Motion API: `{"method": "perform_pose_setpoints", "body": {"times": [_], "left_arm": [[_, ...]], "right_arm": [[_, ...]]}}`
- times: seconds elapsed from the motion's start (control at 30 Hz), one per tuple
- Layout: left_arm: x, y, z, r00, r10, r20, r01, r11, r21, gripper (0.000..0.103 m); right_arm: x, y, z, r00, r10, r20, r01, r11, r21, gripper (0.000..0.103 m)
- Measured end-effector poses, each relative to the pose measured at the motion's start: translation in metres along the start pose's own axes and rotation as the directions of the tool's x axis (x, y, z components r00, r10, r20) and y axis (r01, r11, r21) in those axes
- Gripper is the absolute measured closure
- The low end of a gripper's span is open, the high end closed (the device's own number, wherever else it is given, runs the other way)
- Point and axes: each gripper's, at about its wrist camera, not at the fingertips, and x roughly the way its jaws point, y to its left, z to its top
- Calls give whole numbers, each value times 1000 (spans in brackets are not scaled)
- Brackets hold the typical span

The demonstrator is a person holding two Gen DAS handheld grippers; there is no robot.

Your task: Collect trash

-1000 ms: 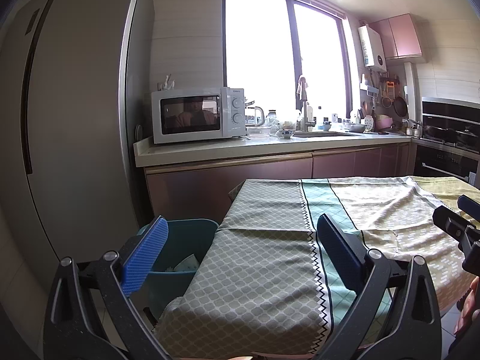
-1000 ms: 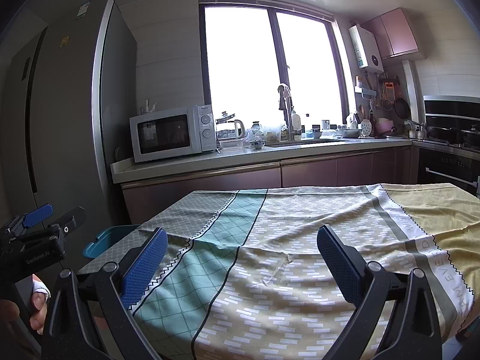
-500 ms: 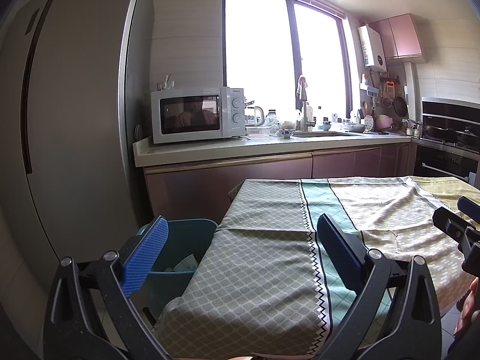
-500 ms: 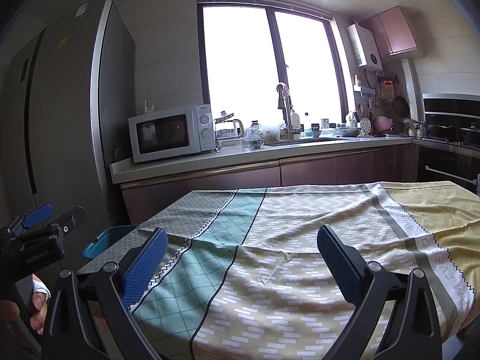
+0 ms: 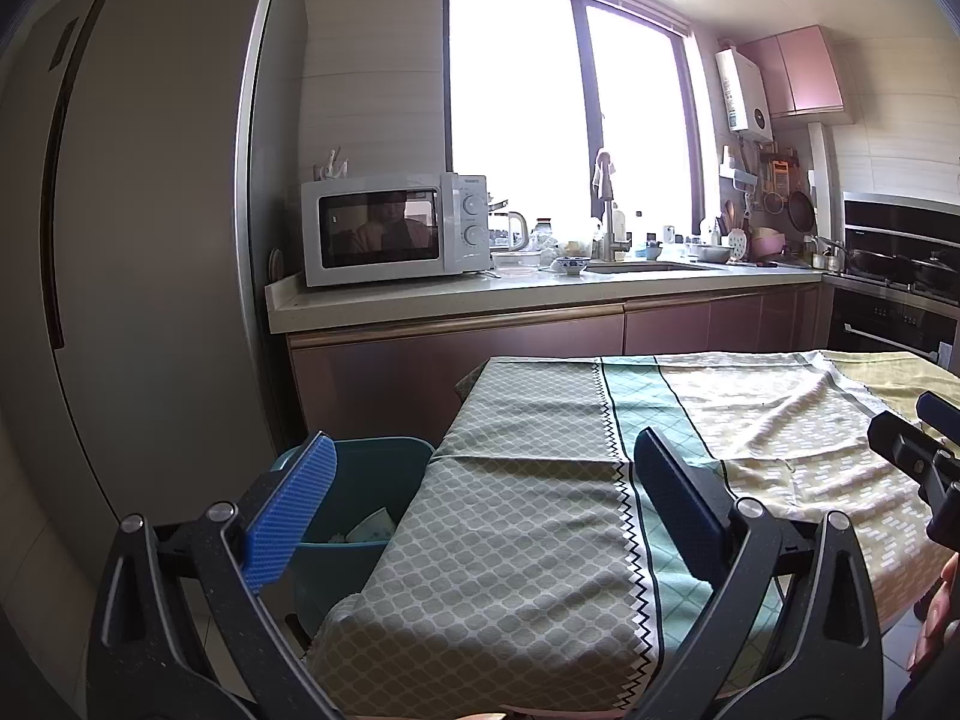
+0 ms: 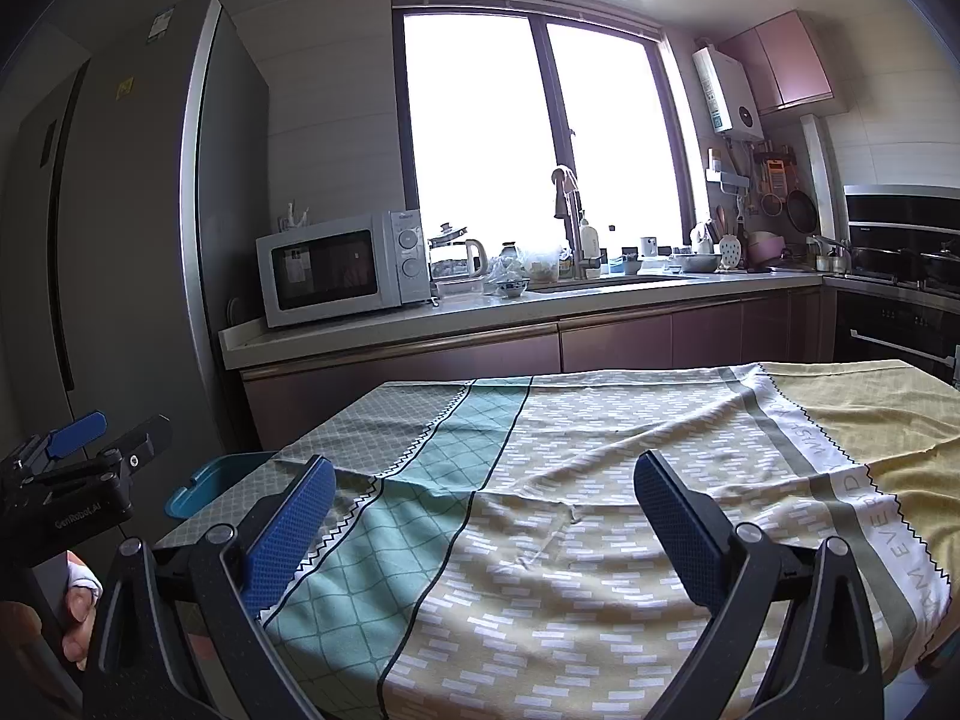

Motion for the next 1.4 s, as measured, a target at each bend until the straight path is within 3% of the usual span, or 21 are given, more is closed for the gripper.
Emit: {"method": "perform_pose_setpoints", "body": {"times": [1.4], "left_arm": [[6,-15,2,1000,-2,-1,2,999,32,5]], "right_arm": [[1,3,-1,1000,-10,3,10,1000,17,6]]}}
